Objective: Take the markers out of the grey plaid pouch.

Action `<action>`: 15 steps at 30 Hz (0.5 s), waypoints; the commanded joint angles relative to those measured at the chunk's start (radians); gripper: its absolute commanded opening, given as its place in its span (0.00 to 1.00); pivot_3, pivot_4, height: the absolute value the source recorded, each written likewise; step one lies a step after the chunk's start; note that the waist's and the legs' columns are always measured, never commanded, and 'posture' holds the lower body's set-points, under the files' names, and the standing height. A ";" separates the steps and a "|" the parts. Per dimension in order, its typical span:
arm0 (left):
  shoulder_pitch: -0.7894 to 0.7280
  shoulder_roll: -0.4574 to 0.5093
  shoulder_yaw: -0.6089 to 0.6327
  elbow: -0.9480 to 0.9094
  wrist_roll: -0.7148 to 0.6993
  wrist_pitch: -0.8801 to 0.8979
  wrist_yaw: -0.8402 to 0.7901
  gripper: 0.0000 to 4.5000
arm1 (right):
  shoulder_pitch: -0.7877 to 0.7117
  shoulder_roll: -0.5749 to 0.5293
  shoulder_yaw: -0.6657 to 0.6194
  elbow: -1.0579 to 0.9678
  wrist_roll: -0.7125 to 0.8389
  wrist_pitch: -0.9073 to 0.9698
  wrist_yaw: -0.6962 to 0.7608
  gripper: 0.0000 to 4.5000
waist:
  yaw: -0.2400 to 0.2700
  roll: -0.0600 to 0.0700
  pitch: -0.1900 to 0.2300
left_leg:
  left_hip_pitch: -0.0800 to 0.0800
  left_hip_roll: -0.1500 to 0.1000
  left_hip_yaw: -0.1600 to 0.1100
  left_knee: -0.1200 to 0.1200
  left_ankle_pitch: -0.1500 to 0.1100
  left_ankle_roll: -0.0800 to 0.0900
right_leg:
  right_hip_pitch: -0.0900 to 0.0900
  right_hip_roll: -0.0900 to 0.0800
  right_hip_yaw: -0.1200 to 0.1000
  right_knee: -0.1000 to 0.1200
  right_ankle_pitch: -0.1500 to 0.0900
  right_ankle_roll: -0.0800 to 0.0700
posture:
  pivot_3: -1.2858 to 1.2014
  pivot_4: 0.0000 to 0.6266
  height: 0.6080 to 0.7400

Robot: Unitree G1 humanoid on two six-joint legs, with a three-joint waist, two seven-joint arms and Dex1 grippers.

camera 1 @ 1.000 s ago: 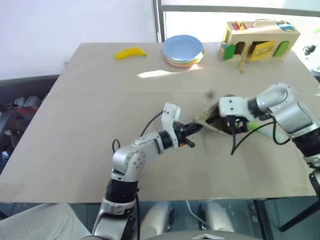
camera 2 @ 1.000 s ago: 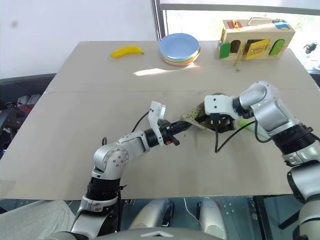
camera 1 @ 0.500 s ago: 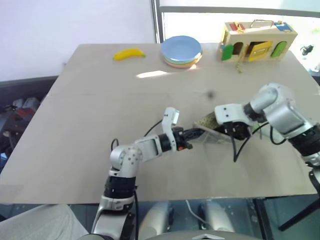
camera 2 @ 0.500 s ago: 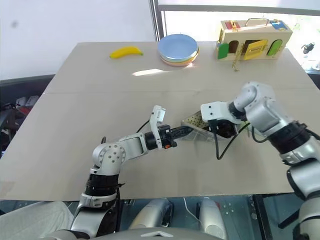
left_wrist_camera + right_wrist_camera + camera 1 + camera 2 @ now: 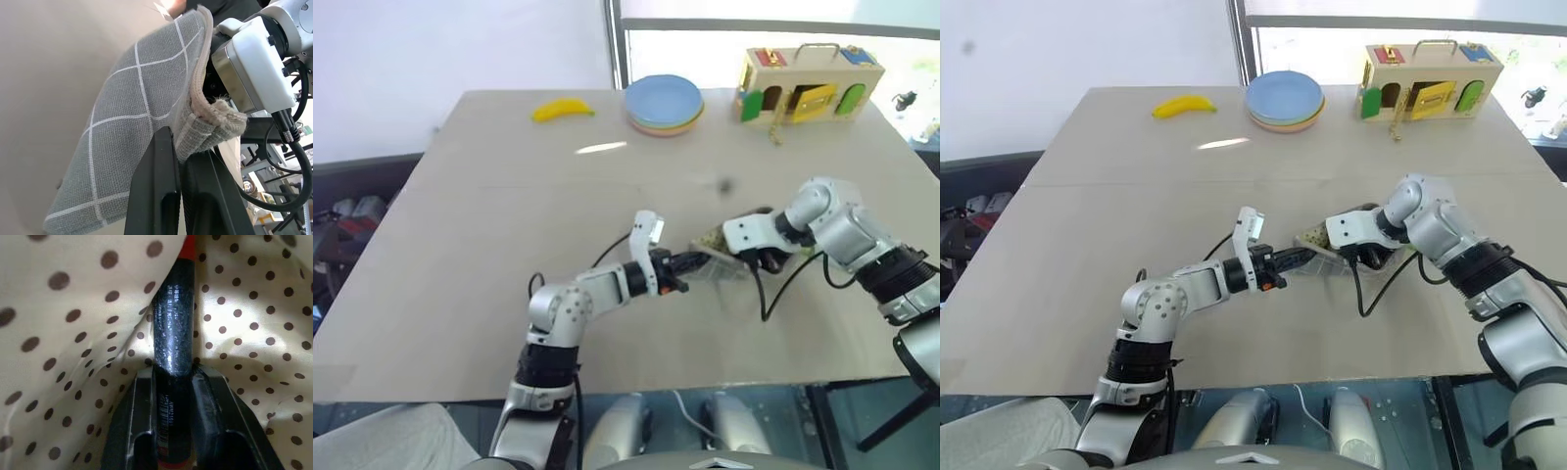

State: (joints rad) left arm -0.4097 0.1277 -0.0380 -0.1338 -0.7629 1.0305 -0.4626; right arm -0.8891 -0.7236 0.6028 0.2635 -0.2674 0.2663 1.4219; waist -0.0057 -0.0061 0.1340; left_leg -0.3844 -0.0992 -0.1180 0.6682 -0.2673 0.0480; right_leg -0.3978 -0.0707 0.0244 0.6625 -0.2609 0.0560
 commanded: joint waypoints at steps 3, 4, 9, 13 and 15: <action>0.007 0.008 0.011 -0.011 0.016 -0.032 0.000 0.00 | 0.024 -0.037 -0.103 -0.060 0.016 0.012 -0.040 0.08 | -0.001 0.000 0.000 | 0.000 0.000 0.000 0.000 0.000 0.000 | 0.000 0.000 0.000 0.000 0.000 0.000 | 0.52 0.24 1.00; 0.008 0.008 0.011 -0.013 0.019 -0.036 0.002 0.00 | 0.025 -0.038 -0.126 -0.084 0.036 0.031 -0.038 0.08 | -0.001 0.000 0.000 | -0.001 0.000 0.000 0.000 0.000 0.000 | 0.000 0.000 0.000 0.000 0.000 0.000 | 0.52 0.24 1.00; 0.014 0.015 -0.005 -0.025 0.061 -0.083 0.008 0.00 | 0.030 -0.022 -0.268 -0.211 0.186 0.248 -0.033 0.08 | -0.001 0.000 0.001 | -0.004 0.000 -0.001 -0.001 0.000 0.000 | -0.004 0.000 0.000 0.000 0.000 0.000 | 0.52 0.24 1.00; 0.012 0.024 -0.001 -0.006 0.092 -0.141 0.001 0.00 | 0.072 0.025 -0.379 -0.200 0.287 0.429 -0.115 0.08 | 0.001 0.000 0.001 | -0.008 0.000 -0.002 -0.001 0.000 0.000 | -0.007 0.000 -0.001 -0.001 0.000 0.000 | 0.52 0.24 1.00; 0.006 0.034 0.001 0.009 0.106 -0.159 -0.003 0.00 | 0.094 0.037 -0.423 -0.197 0.336 0.528 -0.142 0.08 | 0.004 0.000 0.001 | -0.010 0.000 -0.002 -0.001 0.000 0.000 | -0.009 -0.001 -0.001 -0.001 0.000 0.000 | 0.52 0.24 1.00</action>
State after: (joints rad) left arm -0.4086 0.1456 -0.0401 -0.1383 -0.6830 0.8815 -0.4631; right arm -0.7850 -0.6802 0.2751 0.0884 0.0171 0.7283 1.3108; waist -0.0013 -0.0056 0.1348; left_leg -0.3972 -0.0994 -0.1201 0.6676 -0.2672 0.0480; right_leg -0.4090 -0.0715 0.0230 0.6618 -0.2609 0.0559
